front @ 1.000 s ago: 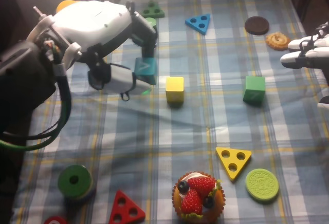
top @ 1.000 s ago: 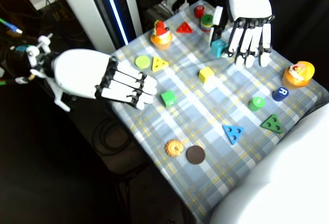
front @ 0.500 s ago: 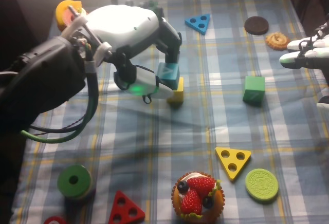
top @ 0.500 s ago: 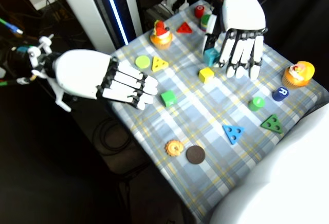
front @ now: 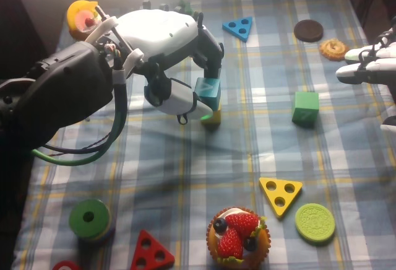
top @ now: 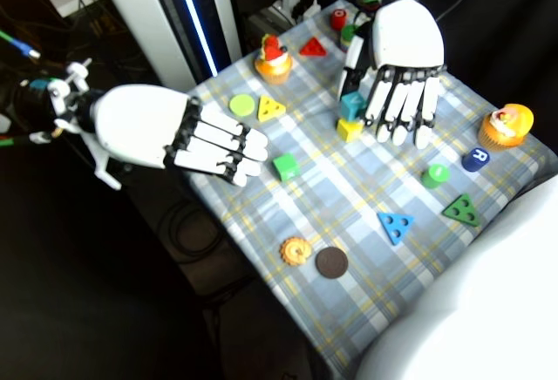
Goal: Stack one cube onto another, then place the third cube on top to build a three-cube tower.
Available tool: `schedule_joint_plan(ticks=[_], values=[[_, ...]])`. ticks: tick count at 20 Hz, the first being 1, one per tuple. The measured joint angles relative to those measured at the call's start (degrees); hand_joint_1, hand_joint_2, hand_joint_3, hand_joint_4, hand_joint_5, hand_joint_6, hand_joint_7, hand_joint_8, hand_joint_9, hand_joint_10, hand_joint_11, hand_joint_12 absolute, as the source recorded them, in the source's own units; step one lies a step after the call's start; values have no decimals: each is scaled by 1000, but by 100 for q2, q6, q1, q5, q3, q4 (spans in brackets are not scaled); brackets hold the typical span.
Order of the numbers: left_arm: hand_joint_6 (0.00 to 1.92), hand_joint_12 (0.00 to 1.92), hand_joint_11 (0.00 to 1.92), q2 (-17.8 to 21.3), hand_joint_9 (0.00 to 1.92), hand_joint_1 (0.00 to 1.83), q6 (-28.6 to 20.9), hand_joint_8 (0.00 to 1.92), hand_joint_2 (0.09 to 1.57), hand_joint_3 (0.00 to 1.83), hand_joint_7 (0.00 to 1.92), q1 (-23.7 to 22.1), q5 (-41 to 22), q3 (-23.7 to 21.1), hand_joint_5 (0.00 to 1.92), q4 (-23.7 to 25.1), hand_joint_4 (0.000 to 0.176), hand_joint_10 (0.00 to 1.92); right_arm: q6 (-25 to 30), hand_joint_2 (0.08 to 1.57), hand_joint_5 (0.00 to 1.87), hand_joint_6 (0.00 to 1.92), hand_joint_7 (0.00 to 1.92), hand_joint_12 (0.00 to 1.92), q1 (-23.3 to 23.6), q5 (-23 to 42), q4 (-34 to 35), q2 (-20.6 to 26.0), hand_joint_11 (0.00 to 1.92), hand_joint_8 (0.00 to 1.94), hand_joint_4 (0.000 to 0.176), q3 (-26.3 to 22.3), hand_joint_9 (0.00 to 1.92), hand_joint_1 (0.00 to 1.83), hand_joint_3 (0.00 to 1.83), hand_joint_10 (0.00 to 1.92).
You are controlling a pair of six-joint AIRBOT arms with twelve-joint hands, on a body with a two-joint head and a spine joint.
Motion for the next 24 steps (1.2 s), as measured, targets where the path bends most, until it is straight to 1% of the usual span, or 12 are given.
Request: schedule_joint_plan(ticks=[1,6,13,16,19,23,24], values=[[959,53,338,-26,680,1023,-2,1,1105,2,830,-15,0,35,985,-17,176,1,0,1250,459,1,404,1113,0,-2,2,-2,21,0,0,0,436,904,0,0],[971,38,300,-85,659,1022,-2,1,1109,1,826,-31,-4,94,978,-48,176,0,0,1243,469,4,413,1114,0,2,0,0,28,3,0,2,447,900,0,4],[1024,34,283,-90,651,1008,0,0,1124,1,799,-28,31,105,944,-57,176,0,0,1240,470,3,413,1115,0,2,0,0,44,2,0,0,454,921,0,5],[1006,33,277,-90,657,1013,0,4,1119,0,809,13,33,105,956,-85,176,4,0,1244,467,0,411,1113,0,4,0,-2,47,1,0,2,454,871,1,4],[1003,43,298,-90,661,1014,0,3,1118,0,810,33,74,105,959,-116,176,5,-2,1244,460,0,409,1112,0,4,-2,-2,41,0,0,0,452,874,0,2],[1015,38,279,-90,663,1012,2,2,1120,0,798,37,79,105,951,-118,176,5,0,1248,467,2,411,1113,0,2,0,-2,40,2,0,0,453,848,1,3],[999,43,283,-90,672,1018,0,3,1115,0,805,37,74,111,961,-118,172,6,0,1249,468,3,412,1109,0,2,0,-2,35,2,0,0,451,852,1,2]])
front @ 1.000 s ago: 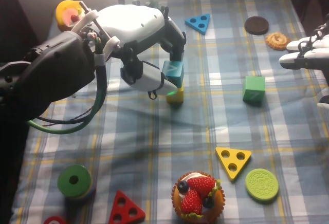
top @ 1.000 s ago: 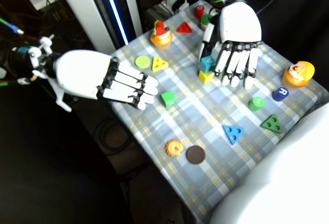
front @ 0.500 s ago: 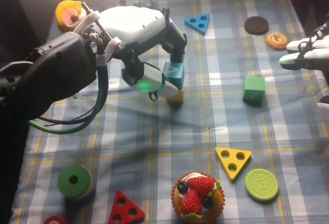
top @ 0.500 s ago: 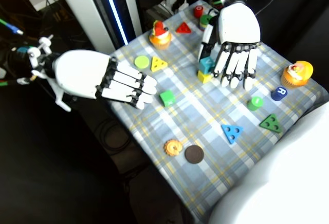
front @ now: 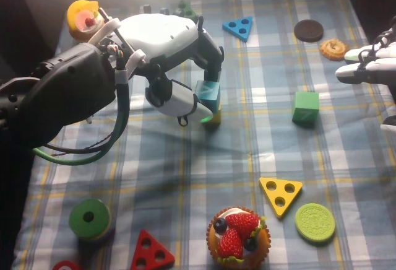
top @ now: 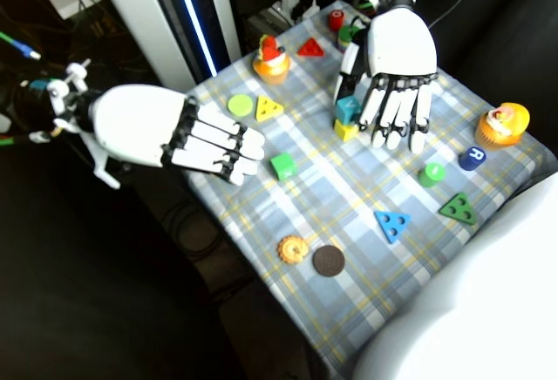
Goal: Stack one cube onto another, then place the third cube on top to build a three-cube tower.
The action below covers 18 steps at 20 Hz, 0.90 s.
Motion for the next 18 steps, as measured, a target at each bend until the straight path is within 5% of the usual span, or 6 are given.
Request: schedule_joint_plan(ticks=[9,10,11,13,18], values=[[950,51,273,0,653,1023,0,0,1096,2,772,20,2,7,991,-28,176,0,0,1245,472,0,410,1087,0,0,0,0,50,0,0,2,453,868,0,0],[377,55,270,0,641,1002,0,6,1025,0,757,20,-2,7,872,-28,134,8,0,1244,474,1,411,1090,0,0,0,0,50,1,0,2,453,867,0,0],[133,62,270,0,639,999,0,4,1004,0,755,20,-2,7,896,-26,132,6,0,1240,480,3,417,1094,0,2,0,-2,52,3,0,2,459,871,0,2],[18,70,264,0,638,997,0,0,979,0,760,20,-2,7,915,-28,133,1,0,1239,480,2,411,1090,0,0,-2,-2,35,1,0,13,450,879,0,0],[9,72,248,0,627,1003,0,5,962,0,746,20,-2,31,920,-31,103,3,0,1238,478,0,415,1097,0,0,0,-2,60,2,0,20,457,871,0,6]])
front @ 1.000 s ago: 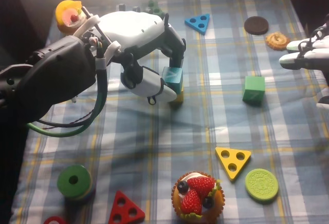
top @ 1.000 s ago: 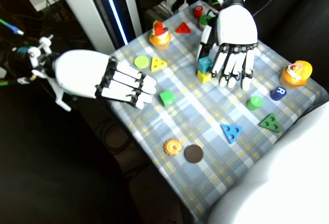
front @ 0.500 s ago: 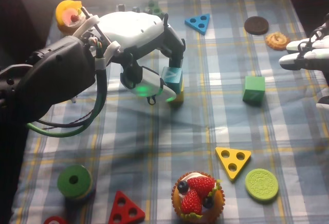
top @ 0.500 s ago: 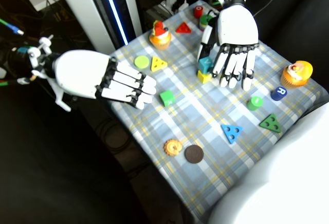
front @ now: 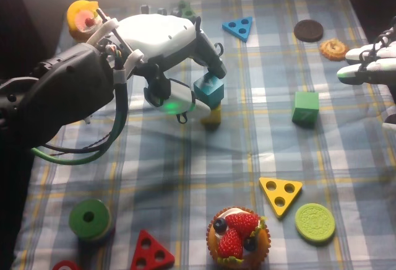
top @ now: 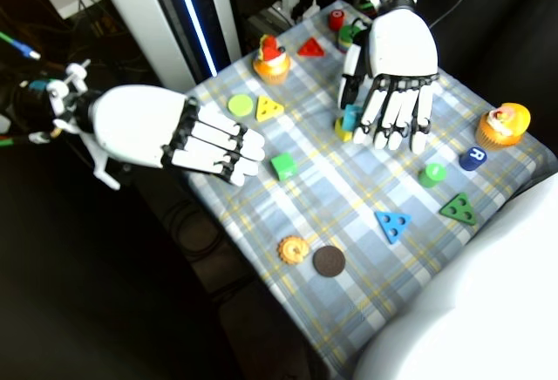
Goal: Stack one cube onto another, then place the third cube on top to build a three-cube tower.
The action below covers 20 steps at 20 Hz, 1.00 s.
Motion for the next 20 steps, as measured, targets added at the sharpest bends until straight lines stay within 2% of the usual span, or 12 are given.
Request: schedule_joint_plan(ticks=[2,5,7,9,10,12,13,14,15,18,20], values=[[0,70,237,0,627,1005,0,3,960,0,746,0,4,-2,894,-7,131,3,0,1239,472,0,412,1093,0,2,-2,0,48,1,0,0,452,862,0,3],[0,67,220,0,617,994,0,0,965,0,731,9,2,-2,873,-13,150,0,0,1235,473,1,404,1080,0,0,-2,0,25,0,0,0,439,919,0,0],[0,71,224,2,613,987,2,0,962,0,716,55,-22,-28,843,-24,148,1,0,1228,474,1,406,1081,0,0,-2,0,25,1,0,0,440,941,0,1],[0,86,247,22,617,974,0,0,944,0,698,76,-9,-70,782,-17,157,2,0,1226,474,0,407,1087,0,0,0,0,24,1,0,0,438,961,0,0],[0,94,259,44,619,979,-2,0,936,0,697,76,-22,-111,774,-15,142,3,0,1228,467,0,399,1083,0,2,-4,0,17,0,0,0,431,964,0,0],[0,91,237,125,579,914,0,0,935,0,648,87,-101,-214,703,0,170,0,0,1225,475,3,404,1083,0,0,0,0,24,2,0,0,434,973,0,1],[0,90,231,181,572,896,-4,0,935,0,639,92,-136,-256,683,4,174,0,2,1226,473,2,399,1081,0,-2,0,0,17,0,0,0,429,975,0,0],[0,91,226,214,561,870,-2,0,936,0,628,101,-179,-289,673,9,170,0,4,1227,473,1,400,1080,0,0,0,0,15,1,0,0,429,978,0,1],[1,103,247,238,573,858,0,4,933,0,637,103,-190,-310,675,17,156,5,9,1228,474,2,403,1083,0,0,-2,0,18,2,0,0,433,979,0,2],[0,102,222,267,563,803,0,2,939,1,636,138,-234,-326,631,28,174,0,15,1221,479,2,402,1086,0,0,0,0,23,1,0,0,437,997,0,3],[0,101,206,343,549,757,-4,0,943,3,620,177,-326,-468,609,26,170,0,17,1224,482,0,397,1040,0,0,0,0,24,0,0,0,426,980,0,0]])
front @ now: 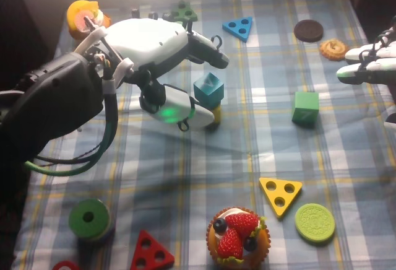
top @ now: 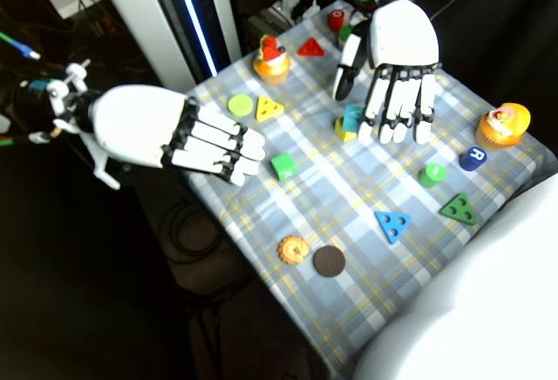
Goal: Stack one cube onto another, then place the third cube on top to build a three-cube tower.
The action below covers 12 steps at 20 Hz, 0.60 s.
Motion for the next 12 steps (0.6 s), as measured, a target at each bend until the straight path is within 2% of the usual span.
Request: schedule_joint_plan(ticks=[2,5,6,7,9,12], values=[[0,82,149,125,496,617,-42,0,955,6,554,96,-166,-146,530,2,176,0,0,1227,487,2,403,1045,0,0,0,-9,26,2,0,0,430,977,1,3],[0,72,104,426,398,528,-286,0,936,0,426,348,-533,-444,382,9,176,0,0,1228,500,5,413,1055,0,2,17,-52,30,4,0,0,438,937,2,4],[0,88,131,527,393,535,-485,0,910,0,410,424,-675,-549,354,46,176,2,0,1228,503,5,411,1056,0,0,11,-66,26,2,0,2,434,941,1,2],[0,77,99,691,339,532,-798,0,870,0,352,560,-951,-717,302,133,176,0,2,1222,502,3,415,1062,2,0,2,-92,33,3,0,4,439,916,0,4],[0,2,3,955,248,578,-1047,0,817,0,271,802,-1434,-1025,261,205,176,0,2,1202,498,0,420,1101,83,-28,-13,-116,21,1,0,28,439,912,0,1],[0,38,82,1248,256,454,-1550,0,806,0,222,1117,-2037,-1325,117,306,176,10,2,1167,496,1,406,1075,236,-72,15,-201,0,0,0,96,410,922,0,0]])
